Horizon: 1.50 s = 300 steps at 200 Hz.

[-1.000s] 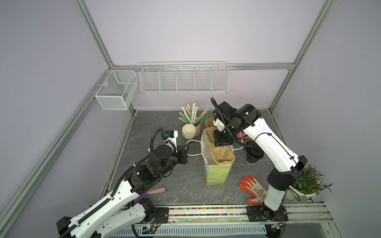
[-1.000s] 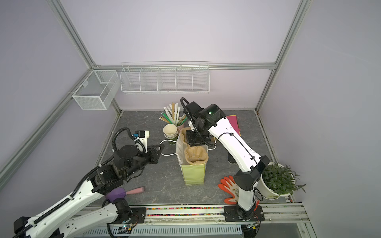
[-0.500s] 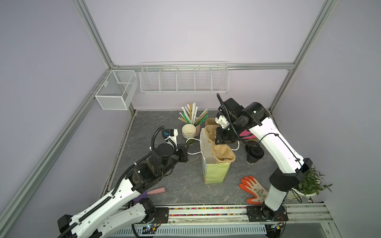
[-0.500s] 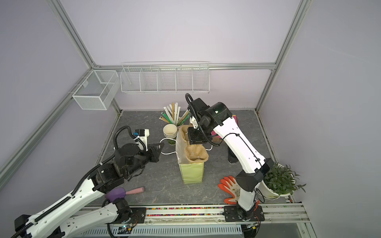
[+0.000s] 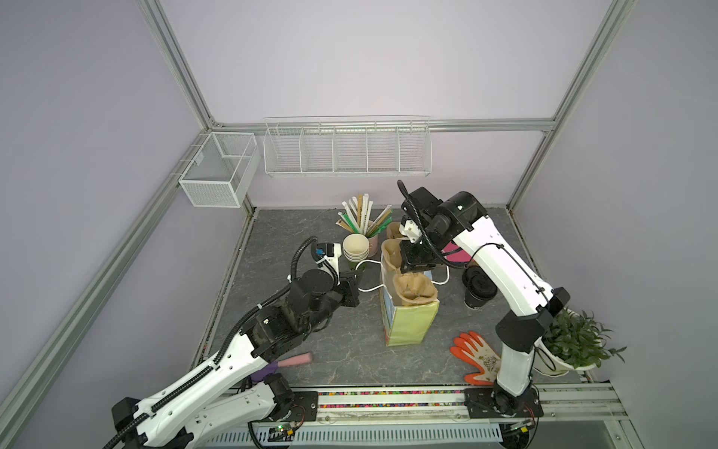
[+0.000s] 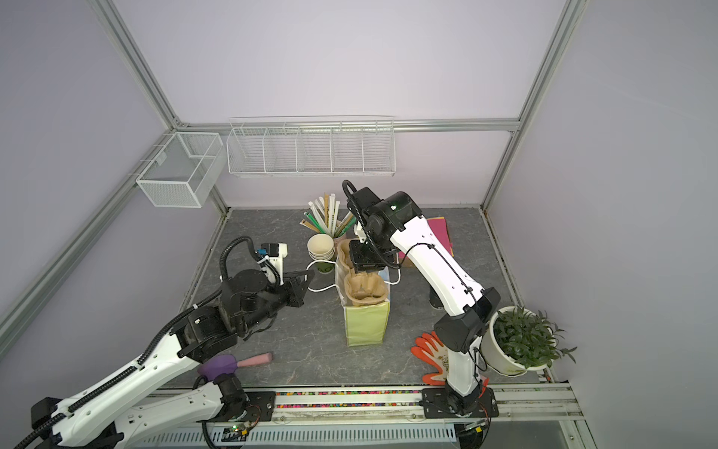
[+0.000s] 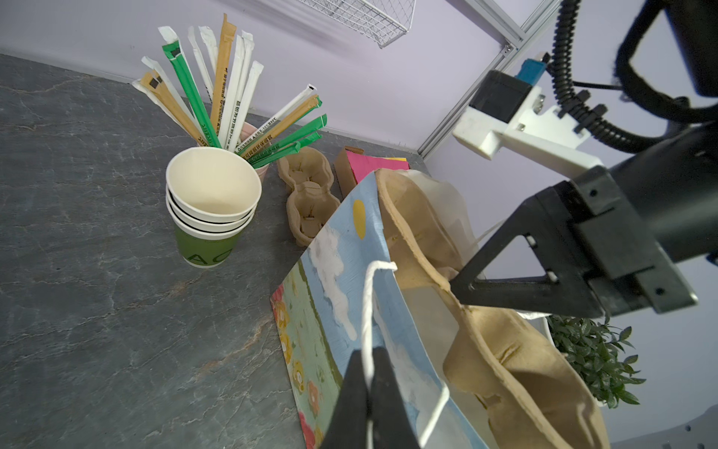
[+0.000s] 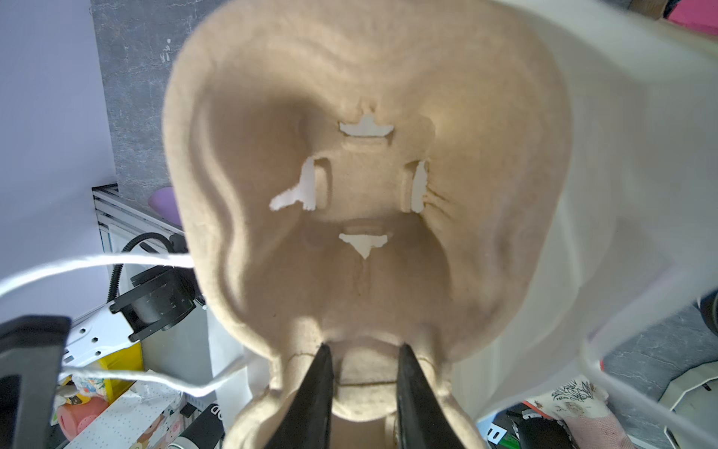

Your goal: Pack the takeout coffee

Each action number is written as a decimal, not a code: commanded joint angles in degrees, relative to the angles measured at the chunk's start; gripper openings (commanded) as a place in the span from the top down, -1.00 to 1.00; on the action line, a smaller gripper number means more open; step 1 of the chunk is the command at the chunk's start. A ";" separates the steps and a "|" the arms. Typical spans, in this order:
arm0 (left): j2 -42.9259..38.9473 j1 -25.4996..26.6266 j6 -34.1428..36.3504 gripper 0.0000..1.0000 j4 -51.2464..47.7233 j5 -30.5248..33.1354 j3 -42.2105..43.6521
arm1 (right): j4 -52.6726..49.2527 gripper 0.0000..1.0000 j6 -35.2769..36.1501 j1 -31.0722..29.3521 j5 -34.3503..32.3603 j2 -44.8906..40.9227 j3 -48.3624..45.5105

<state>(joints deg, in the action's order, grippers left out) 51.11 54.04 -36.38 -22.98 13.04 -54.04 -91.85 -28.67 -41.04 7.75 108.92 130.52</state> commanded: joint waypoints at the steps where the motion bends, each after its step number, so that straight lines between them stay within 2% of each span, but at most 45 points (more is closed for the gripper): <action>1: 0.64 0.88 0.52 1.00 0.41 -0.05 -2.34 | -9.74 0.46 0.50 0.81 0.25 1.11 1.93; 41: 0.79 1.07 0.50 1.00 0.47 0.23 -2.64 | -9.75 0.46 1.20 0.84 -1.60 1.24 -2.21; 64: 0.49 1.15 0.25 1.00 0.50 0.44 -2.57 | -9.84 0.45 1.43 0.85 -5.26 0.84 -1.89; 112: 0.67 1.55 0.17 1.00 0.87 0.42 -2.27 | -9.75 0.46 0.27 0.61 -8.13 0.66 -0.53; 149: 1.59 2.02 0.19 1.00 1.18 0.14 -2.73 | -9.75 0.46 -1.69 -1.19 -7.94 2.40 4.72; 197: 1.68 2.30 0.28 1.00 0.90 0.50 -2.74 | -9.75 0.45 -3.28 -2.17 -7.44 3.29 5.67; 270: 0.94 2.50 0.61 1.00 0.24 1.41 -2.84 | -9.75 0.45 -5.58 -4.33 -9.63 4.48 13.20; 300: 0.52 2.47 0.68 1.00 0.00 1.55 -2.66 | -9.66 0.45 -5.35 -4.64 -9.90 3.67 8.87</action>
<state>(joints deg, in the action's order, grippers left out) 52.49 56.27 -36.36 -22.57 13.58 -54.87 -91.85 -32.91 -45.23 -1.06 113.25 142.17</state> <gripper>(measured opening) 0.050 0.278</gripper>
